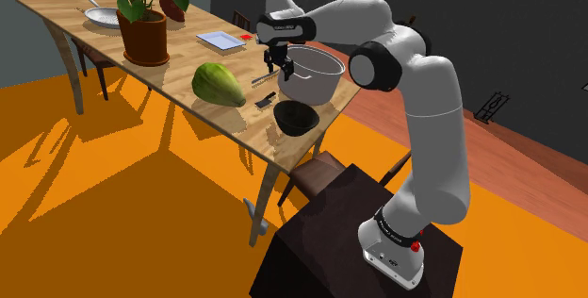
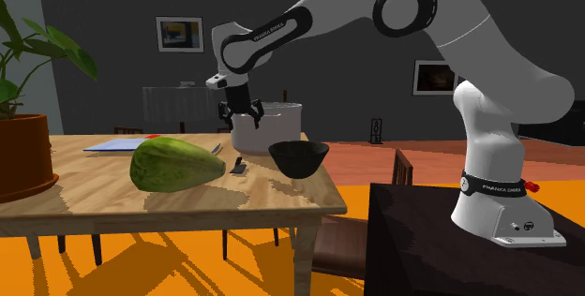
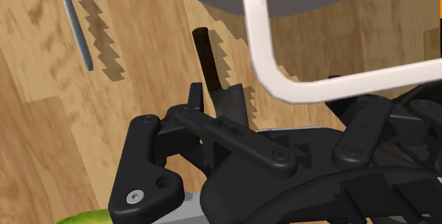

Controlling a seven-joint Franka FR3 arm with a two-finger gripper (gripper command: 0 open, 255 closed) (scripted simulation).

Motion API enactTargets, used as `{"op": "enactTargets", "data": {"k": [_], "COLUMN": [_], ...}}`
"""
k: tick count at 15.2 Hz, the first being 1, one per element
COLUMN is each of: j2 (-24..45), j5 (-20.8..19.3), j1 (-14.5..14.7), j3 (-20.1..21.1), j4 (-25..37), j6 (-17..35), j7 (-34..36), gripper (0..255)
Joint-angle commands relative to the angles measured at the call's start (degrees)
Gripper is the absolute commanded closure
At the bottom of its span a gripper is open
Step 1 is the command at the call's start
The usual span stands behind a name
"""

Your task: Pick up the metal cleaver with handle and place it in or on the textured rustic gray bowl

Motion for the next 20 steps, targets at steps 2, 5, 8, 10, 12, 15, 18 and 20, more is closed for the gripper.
{"op": "enactTargets", "data": {"k": [2, 5, 8, 10, 12, 15, 18, 20], "j2": [1.4, 1.4, 1.4, 2.3, 1.9, 0.3, 1.4, 0.9], "j5": [-0.1, -0.1, -0.2, 0.1, 0.0, -0.5, -0.2, -0.3], "j1": [-1.0, -1.0, -1.0, -1.3, -1.2, -0.2, -1.1, -1.1], "j3": [-0.2, -0.2, -0.1, 0.0, 0.0, -0.2, -0.1, -0.2], "j4": [-0.9, -0.9, -0.9, 0.6, -0.6, -3.3, -0.9, -0.2], "j6": [1.6, 1.6, 1.6, 1.0, 1.8, 2.7, 1.6, 0.4], "j7": [-0.2, -0.2, -0.2, -0.2, -0.2, 0.4, -0.2, -0.3], "gripper": [0, 0, 0, 255, 255, 255, 255, 255]}}
